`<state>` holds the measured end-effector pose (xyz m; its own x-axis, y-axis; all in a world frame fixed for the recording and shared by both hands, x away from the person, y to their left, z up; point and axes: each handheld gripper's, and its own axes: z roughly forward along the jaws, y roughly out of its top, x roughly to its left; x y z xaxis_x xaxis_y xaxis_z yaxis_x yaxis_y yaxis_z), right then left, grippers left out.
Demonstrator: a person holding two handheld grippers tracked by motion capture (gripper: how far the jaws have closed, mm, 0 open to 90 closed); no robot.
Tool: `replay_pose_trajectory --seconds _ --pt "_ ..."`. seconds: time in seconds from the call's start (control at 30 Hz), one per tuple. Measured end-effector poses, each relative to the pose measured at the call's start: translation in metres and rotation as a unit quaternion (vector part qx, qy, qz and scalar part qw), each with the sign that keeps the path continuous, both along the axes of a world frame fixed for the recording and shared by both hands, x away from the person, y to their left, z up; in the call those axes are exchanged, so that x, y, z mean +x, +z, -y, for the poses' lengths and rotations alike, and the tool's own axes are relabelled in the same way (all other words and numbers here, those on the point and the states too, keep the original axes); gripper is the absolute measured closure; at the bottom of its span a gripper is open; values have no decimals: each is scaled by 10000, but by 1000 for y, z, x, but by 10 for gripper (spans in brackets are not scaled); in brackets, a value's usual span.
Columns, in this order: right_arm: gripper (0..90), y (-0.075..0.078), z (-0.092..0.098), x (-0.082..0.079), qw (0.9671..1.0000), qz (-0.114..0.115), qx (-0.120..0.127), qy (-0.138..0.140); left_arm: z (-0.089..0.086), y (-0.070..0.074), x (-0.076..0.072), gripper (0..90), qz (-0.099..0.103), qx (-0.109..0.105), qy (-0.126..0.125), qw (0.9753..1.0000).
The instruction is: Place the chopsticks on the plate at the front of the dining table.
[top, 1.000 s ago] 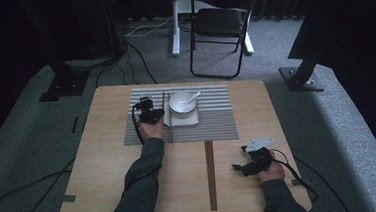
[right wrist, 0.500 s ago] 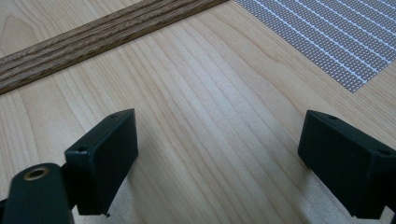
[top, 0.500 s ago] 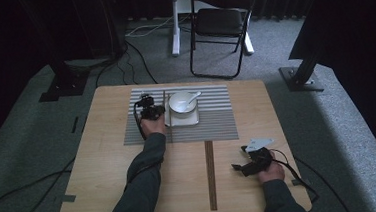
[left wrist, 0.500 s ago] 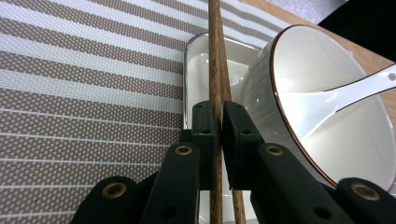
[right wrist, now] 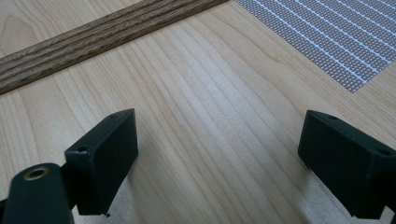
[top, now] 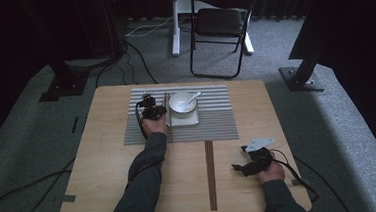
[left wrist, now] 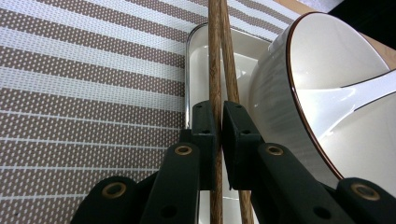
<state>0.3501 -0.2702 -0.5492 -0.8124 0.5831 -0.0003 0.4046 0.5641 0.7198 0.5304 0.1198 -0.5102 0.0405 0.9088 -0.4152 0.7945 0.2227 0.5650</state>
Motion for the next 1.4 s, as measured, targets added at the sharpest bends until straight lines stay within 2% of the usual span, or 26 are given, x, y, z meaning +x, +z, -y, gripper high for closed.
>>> replay_pose_trajectory --seconds 0.47,1.4 --pt "116 0 0 -1 10000 -4 -2 -35 6 -4 2 835 -20 -9 -18 10000" --pt "116 0 0 -2 10000 -1 -3 -64 6 -4 4 816 -3 13 -54 10000"
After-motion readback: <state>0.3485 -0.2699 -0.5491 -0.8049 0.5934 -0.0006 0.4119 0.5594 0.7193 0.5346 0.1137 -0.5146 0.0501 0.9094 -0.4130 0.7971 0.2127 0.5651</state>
